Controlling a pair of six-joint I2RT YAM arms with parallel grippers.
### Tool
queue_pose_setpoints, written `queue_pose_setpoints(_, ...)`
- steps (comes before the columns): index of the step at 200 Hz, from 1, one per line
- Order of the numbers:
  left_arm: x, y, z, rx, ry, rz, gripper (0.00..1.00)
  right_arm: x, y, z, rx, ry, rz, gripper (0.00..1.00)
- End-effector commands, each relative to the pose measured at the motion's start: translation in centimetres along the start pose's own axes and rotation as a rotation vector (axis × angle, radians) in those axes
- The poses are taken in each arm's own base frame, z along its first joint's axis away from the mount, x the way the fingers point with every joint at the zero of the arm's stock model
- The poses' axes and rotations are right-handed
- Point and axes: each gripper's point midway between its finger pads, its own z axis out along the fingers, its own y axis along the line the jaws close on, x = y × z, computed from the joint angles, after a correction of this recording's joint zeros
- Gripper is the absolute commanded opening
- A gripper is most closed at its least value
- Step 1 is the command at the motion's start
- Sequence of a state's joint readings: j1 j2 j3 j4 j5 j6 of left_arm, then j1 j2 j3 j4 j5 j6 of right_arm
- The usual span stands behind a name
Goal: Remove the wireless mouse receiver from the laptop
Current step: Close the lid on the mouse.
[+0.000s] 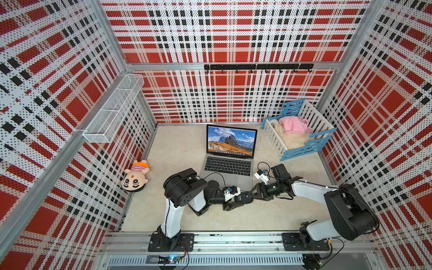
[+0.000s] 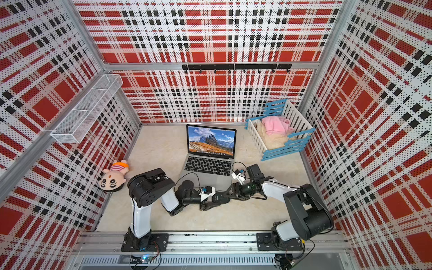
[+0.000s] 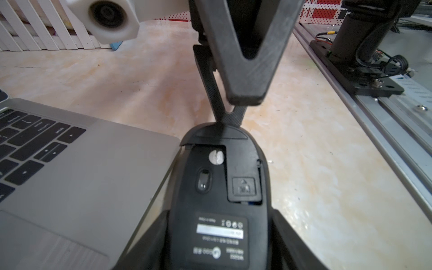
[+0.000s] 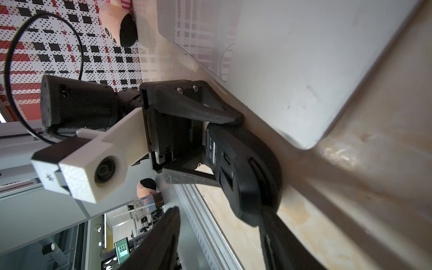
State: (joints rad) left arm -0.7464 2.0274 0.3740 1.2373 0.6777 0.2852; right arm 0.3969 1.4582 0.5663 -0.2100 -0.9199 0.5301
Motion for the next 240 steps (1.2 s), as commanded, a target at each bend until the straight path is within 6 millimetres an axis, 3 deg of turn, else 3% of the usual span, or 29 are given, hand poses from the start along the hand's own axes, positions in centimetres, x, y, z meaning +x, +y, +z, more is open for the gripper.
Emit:
queue_pose_setpoints(1,3.3,-0.9,-0.1,0.025,0.105,-0.095,0.38,-0.5,-0.5,-0.4,0.057,-0.024,-0.009,0.65)
queue_pose_setpoints(118,3.5,-0.6,0.0,0.02,0.107,-0.107,0.37,-1.0,-1.4,-1.4,0.18,-0.038,-0.037,0.75)
queue_pose_setpoints(150,3.4,-0.6,0.0,0.019,0.107,-0.11,0.37,-0.4,-3.0,-0.2,0.265,0.02,-0.069,0.74)
queue_pose_setpoints(186,3.5,-0.5,0.0,0.02,0.107,-0.118,0.37,-0.3,-2.6,0.9,0.284,0.049,-0.107,0.72)
queue_pose_setpoints(240,3.6,-0.4,0.1,0.018,0.108,-0.125,0.36,-0.6,-3.4,1.0,0.332,0.057,-0.101,0.64)
